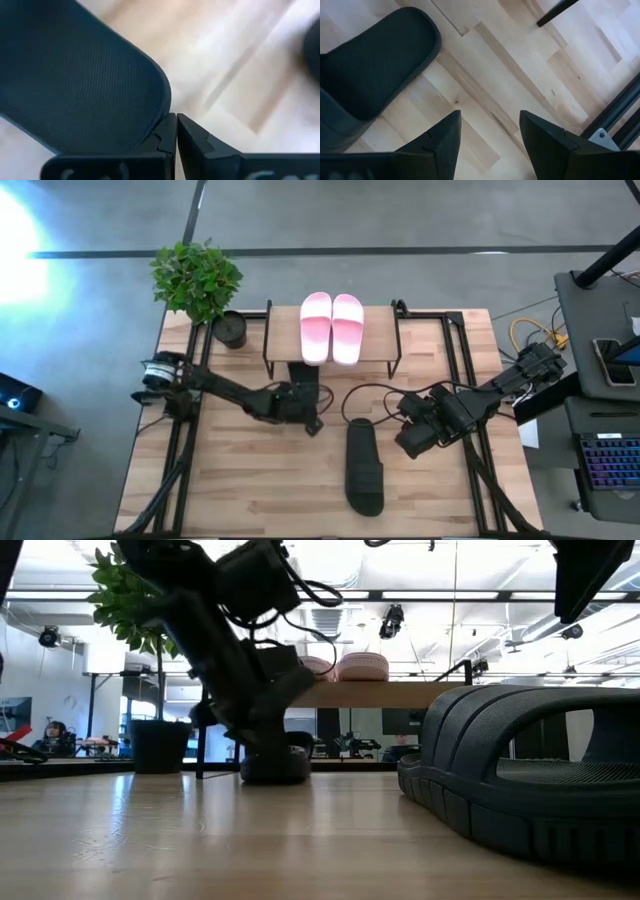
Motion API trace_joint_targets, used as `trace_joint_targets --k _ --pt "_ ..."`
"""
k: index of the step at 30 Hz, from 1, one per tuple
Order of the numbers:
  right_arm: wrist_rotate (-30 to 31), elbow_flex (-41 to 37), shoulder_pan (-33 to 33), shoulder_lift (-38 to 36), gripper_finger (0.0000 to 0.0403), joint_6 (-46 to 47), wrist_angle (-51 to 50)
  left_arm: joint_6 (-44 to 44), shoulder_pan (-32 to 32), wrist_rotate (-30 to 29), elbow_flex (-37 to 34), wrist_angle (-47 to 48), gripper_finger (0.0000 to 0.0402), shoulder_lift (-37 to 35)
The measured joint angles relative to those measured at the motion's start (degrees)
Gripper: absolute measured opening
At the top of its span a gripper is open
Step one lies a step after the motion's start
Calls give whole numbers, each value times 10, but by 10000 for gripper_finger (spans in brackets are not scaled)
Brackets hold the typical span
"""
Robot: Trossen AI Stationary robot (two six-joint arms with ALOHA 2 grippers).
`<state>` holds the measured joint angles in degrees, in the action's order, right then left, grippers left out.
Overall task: Pick and place slides into the shelf
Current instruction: Put the left black slipper under the shelf, then adjust the shelf
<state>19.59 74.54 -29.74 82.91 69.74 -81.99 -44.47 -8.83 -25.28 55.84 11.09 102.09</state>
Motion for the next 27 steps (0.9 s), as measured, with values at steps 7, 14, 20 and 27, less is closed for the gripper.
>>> trace_joint_targets --k 7,14,20,27 --pt "0 0 0 0 194 3 -1 13 -51 -41 7 3 0 -70" --pt "4 -2 0 0 194 -13 -1 -287 -151 -139 -25 197 0 -142" --pt "41 -2 1 0 194 -23 -1 -544 -143 -160 -96 108 0 -140" --pt "45 -2 0 0 194 -11 -1 -764 -104 -233 -149 90 0 -143"
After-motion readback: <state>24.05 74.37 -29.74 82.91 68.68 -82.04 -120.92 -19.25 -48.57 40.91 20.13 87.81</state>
